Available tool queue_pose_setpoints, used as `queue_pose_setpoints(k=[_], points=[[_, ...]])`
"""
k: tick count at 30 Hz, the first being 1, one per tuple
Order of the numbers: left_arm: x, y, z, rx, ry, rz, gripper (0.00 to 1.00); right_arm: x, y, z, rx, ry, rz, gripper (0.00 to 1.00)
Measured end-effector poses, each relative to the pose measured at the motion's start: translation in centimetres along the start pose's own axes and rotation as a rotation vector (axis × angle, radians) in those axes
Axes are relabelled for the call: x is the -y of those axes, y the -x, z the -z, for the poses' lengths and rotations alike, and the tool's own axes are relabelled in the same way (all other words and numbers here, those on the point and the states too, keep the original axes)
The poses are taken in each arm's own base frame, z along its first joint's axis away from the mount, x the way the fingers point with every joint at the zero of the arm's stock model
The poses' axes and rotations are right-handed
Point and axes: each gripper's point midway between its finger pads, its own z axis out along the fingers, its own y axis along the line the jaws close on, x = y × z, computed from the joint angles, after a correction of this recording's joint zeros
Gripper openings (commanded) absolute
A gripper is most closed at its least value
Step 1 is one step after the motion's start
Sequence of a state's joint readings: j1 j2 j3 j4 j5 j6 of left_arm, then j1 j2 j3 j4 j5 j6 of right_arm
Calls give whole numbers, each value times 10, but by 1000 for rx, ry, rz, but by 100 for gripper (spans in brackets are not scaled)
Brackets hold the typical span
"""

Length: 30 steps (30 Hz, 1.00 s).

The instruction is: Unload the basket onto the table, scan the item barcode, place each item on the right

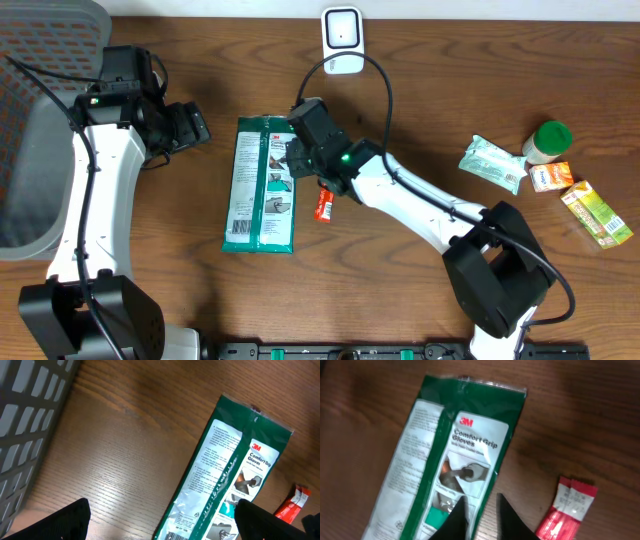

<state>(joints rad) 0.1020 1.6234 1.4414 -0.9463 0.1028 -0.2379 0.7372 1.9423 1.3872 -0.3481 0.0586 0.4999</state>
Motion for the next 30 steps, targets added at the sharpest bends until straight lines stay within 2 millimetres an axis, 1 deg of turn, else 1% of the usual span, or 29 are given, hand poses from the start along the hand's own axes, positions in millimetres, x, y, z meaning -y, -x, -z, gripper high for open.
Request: queue_pose_setpoints(k=[2,5,7,10,14,23,26,30], points=[[0,0,0,0,0,0,92,-2,0,-1,11,-7,8,1],[0,0,0,0,0,0,93,-1,-8,-10,-6,-26,18,1],[0,0,0,0,0,0,92,6,-17,-22,-32,-48,20,1],[0,0,0,0,0,0,92,15,-27,-33,-63,-76,18,1],[0,0,0,0,0,0,93,27,-39,-40,-104,-112,16,1],[0,0,0,0,0,0,92,55,-49,-38,-160,-202,6,1],[0,0,0,0,0,0,92,60,-51,-37,-169,-216,2,1],[0,0,0,0,0,0,92,63,-51,-37,-172,-222,0,1]])
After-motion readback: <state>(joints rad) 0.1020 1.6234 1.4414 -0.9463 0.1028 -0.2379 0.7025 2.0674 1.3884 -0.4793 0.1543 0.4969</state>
